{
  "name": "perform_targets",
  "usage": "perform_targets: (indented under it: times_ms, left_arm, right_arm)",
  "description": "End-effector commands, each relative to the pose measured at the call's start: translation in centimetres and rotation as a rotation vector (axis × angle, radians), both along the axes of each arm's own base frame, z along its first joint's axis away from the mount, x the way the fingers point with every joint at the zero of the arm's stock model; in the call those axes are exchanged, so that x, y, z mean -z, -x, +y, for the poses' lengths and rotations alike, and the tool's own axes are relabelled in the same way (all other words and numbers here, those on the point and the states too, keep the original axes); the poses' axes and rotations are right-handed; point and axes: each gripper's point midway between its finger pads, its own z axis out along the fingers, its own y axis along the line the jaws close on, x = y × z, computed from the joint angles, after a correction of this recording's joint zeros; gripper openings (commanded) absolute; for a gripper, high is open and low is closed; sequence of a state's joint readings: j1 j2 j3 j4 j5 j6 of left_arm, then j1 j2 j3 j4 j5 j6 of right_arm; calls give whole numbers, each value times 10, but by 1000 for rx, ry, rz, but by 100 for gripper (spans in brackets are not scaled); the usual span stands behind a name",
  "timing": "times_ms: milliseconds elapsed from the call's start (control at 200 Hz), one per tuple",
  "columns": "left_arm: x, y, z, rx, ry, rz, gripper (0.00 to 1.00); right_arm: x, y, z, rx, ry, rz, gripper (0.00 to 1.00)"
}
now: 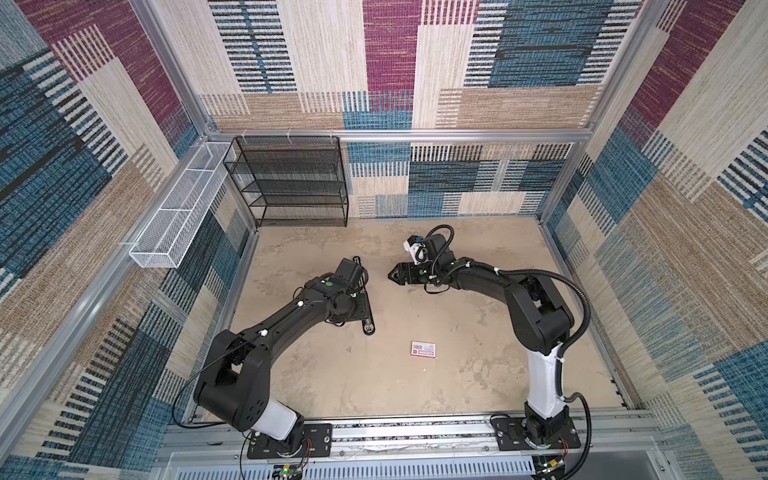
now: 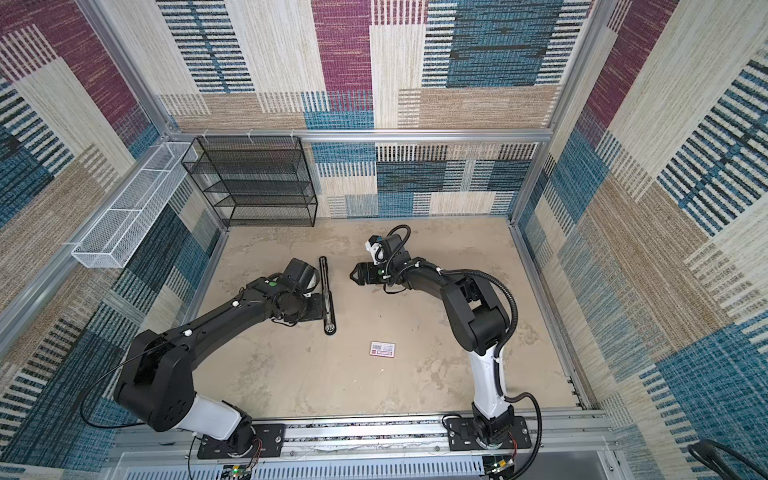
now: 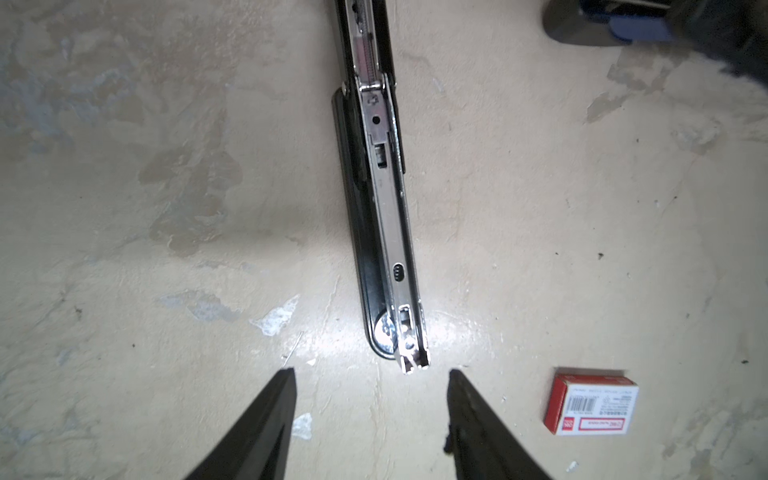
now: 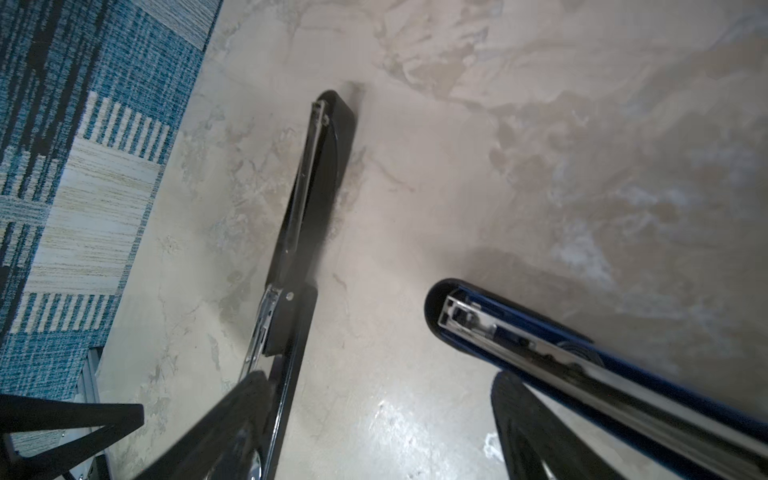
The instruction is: Load the staples into the stapler
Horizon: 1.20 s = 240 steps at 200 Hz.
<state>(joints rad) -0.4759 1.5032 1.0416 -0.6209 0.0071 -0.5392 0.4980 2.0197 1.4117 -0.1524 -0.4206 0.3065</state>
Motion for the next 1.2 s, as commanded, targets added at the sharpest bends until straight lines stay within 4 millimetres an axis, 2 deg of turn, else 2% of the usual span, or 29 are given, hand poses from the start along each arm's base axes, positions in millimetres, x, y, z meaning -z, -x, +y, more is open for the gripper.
perform_targets:
  times_ms: [0, 140, 255, 346, 491, 616, 826, 992, 1197]
  left_arm:
    - [-5, -2, -6, -19, 50, -25, 62]
    - [-6, -2, -13, -18, 96, -26, 62]
    - [-7, -1, -17, -13, 118, -28, 63]
    - [-8, -1, -18, -12, 126, -35, 63]
    - [-8, 0, -17, -11, 123, -40, 63]
    - [-4, 2, -16, -12, 119, -33, 63]
    - [3, 1, -18, -8, 125, -23, 63]
    - [6, -1, -21, -2, 129, -13, 63]
    - [8, -3, -21, -8, 125, -19, 63]
  right_arm:
    - [-17, -14, -28, 43, 95, -88, 96]
    - [-20, -47, -84, 183, 154, -101, 100]
    - [-9, -65, -114, 234, 204, -87, 100]
    - [2, -73, -126, 238, 209, -57, 100]
    - [20, -73, -130, 214, 205, 4, 100]
    - [23, -59, -128, 185, 184, 38, 99]
    - [30, -17, -127, 131, 156, 121, 98]
    - [26, 14, -121, 71, 140, 158, 96]
    - [53, 43, -104, -1, 237, 203, 90]
